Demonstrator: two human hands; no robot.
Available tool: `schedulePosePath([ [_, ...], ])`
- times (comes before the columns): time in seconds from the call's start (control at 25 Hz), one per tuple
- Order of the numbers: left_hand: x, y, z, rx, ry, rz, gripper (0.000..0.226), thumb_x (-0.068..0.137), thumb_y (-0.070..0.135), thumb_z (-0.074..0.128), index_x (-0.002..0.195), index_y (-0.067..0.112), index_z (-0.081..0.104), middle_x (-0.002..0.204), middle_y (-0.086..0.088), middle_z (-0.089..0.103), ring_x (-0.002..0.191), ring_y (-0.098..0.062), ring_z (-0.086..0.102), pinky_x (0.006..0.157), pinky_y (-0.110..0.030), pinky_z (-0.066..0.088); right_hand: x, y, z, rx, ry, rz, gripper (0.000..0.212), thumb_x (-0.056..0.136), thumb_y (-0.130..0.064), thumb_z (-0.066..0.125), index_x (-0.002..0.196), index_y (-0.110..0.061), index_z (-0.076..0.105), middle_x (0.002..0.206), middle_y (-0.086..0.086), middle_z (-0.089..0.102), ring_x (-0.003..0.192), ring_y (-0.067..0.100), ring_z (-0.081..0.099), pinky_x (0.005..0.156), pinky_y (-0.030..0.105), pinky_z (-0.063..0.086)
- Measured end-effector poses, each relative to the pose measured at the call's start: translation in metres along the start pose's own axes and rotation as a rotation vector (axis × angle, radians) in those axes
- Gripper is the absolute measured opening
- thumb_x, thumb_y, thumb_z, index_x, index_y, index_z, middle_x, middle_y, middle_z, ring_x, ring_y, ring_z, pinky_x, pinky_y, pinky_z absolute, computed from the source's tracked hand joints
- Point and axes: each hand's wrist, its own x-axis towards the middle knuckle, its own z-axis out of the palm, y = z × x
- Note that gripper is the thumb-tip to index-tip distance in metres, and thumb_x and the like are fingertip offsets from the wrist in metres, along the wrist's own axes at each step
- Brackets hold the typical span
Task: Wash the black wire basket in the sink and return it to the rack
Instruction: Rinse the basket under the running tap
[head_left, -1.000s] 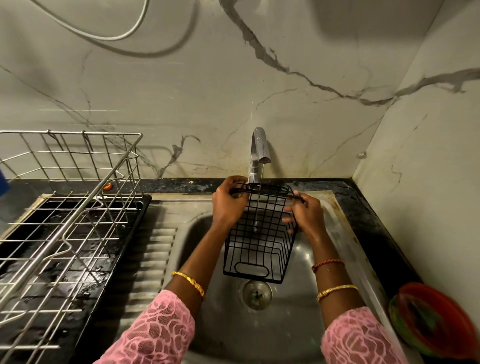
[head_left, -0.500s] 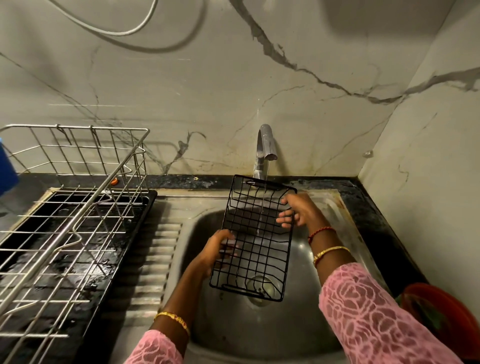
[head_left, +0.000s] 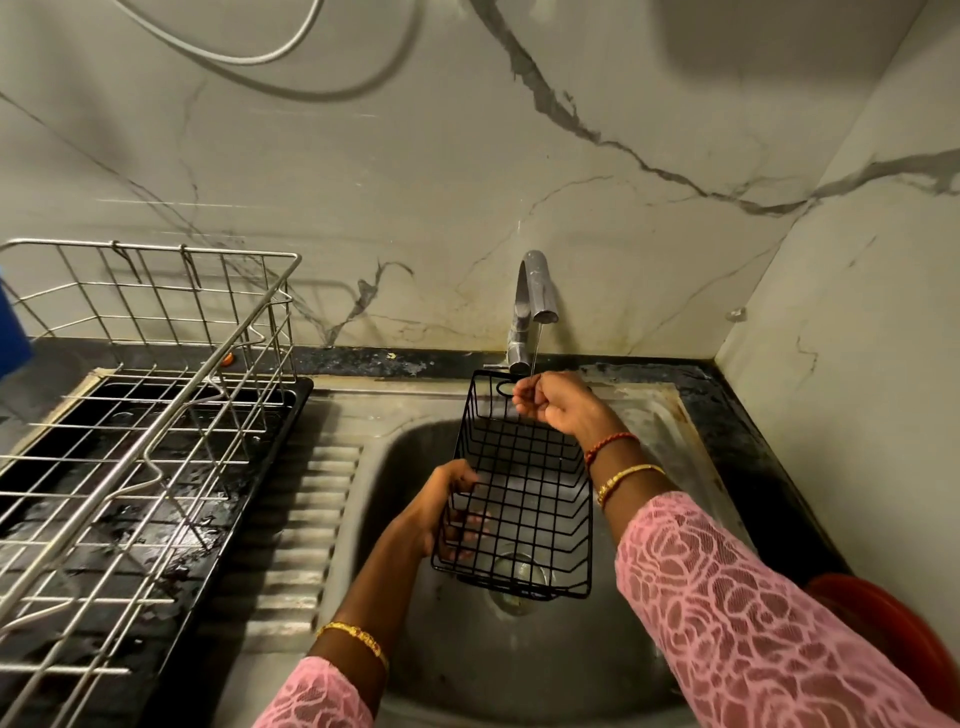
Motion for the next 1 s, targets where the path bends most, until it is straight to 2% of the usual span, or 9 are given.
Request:
schedulePosePath([
  [0.2, -0.001, 0.005, -0.003, 0.011, 0.017, -0.041, 0.035, 0.073, 0.04, 0.051, 0.096, 0.017, 0.063, 0.096, -0.017, 0.065, 0.081, -0.031, 0.062, 0.076, -0.038, 0.047, 0.008, -0.015, 0.009, -0.278, -0.177, 0.135, 0.035, 0.088, -0.003, 0.019, 0.06, -0.016, 0.036, 0.048, -0.004, 0.035, 0.036, 0.005, 0.026, 0.029, 0.013, 0.019],
  [0.28, 0.0, 0.005, -0.005, 0.005, 0.002, -0.043, 0.041, 0.072, 0.041, 0.052, 0.101, 0.015, 0.063, 0.103, -0.019, 0.065, 0.087, -0.034, 0.063, 0.081, -0.041, 0.047, 0.004, -0.022, 0.013, -0.331, -0.236, 0.143, 0.03, 0.085, -0.004, 0.024, 0.062, -0.014, 0.04, 0.049, -0.001, 0.042, 0.034, 0.006, 0.03, 0.03, 0.013, 0.023],
  [0.4, -0.001, 0.002, -0.002, -0.044, -0.026, -0.023, 0.034, 0.075, 0.038, 0.049, 0.097, 0.014, 0.062, 0.096, -0.019, 0.066, 0.08, -0.032, 0.063, 0.073, -0.037, 0.05, 0.003, -0.03, 0.01, -0.407, -0.239, 0.142, 0.024, 0.083, -0.006, 0.035, 0.075, -0.001, 0.056, 0.071, 0.014, 0.061, 0.062, 0.02, 0.057, 0.053, 0.026, 0.051],
  [0.48, 0.0, 0.002, -0.002, -0.079, -0.088, 0.0, 0.02, 0.071, 0.037, 0.05, 0.075, 0.017, 0.051, 0.069, -0.008, 0.06, 0.06, -0.021, 0.048, 0.058, -0.025, 0.041, 0.006, -0.033, 0.0, -0.513, -0.232, 0.169, 0.026, 0.087, -0.004, 0.035, 0.086, 0.004, 0.06, 0.085, 0.018, 0.064, 0.08, 0.025, 0.061, 0.071, 0.031, 0.054],
  [0.56, -0.003, 0.006, -0.003, -0.077, -0.176, 0.025, 0.027, 0.067, 0.038, 0.048, 0.058, 0.02, 0.03, 0.049, 0.003, 0.037, 0.048, -0.012, 0.025, 0.048, -0.018, 0.025, 0.01, -0.031, -0.01, -0.557, -0.215, 0.192, 0.027, 0.09, -0.001, 0.034, 0.088, 0.006, 0.06, 0.092, 0.019, 0.062, 0.083, 0.025, 0.062, 0.073, 0.029, 0.054],
  [0.64, -0.005, 0.01, -0.008, -0.043, -0.192, 0.031, 0.03, 0.068, 0.039, 0.046, 0.054, 0.022, 0.026, 0.048, 0.004, 0.028, 0.038, -0.012, 0.025, 0.041, -0.015, 0.027, 0.012, -0.024, -0.017, -0.543, -0.187, 0.208, 0.029, 0.091, 0.001, 0.032, 0.088, 0.008, 0.06, 0.093, 0.021, 0.063, 0.081, 0.026, 0.063, 0.071, 0.029, 0.055],
  [0.8, -0.014, 0.015, -0.018, 0.013, -0.008, 0.068, 0.023, 0.07, 0.039, 0.048, 0.064, 0.017, 0.044, 0.061, -0.004, 0.041, 0.041, -0.016, 0.037, 0.042, -0.018, 0.032, 0.014, -0.01, -0.018, -0.537, -0.155, 0.186, 0.032, 0.091, 0.002, 0.028, 0.088, 0.011, 0.059, 0.091, 0.023, 0.061, 0.082, 0.028, 0.062, 0.082, 0.036, 0.052],
  [0.92, -0.014, 0.015, -0.027, 0.067, 0.125, 0.102, 0.038, 0.058, 0.045, 0.058, 0.078, 0.013, 0.062, 0.069, -0.01, 0.06, 0.048, -0.023, 0.054, 0.047, -0.023, 0.042, 0.015, -0.006, -0.013, -0.565, -0.155, 0.183, 0.032, 0.09, 0.004, 0.028, 0.087, 0.01, 0.059, 0.089, 0.022, 0.06, 0.081, 0.028, 0.061, 0.081, 0.036, 0.053],
  [1.0, -0.013, 0.015, -0.031, 0.088, 0.168, 0.133, 0.042, 0.053, 0.046, 0.061, 0.08, 0.014, 0.062, 0.068, -0.009, 0.062, 0.052, -0.024, 0.057, 0.05, -0.026, 0.043, 0.015, -0.004, -0.01, -0.577, -0.167, 0.188, 0.031, 0.089, 0.005, 0.028, 0.085, 0.009, 0.059, 0.091, 0.023, 0.06, 0.082, 0.029, 0.062, 0.077, 0.034, 0.055],
])
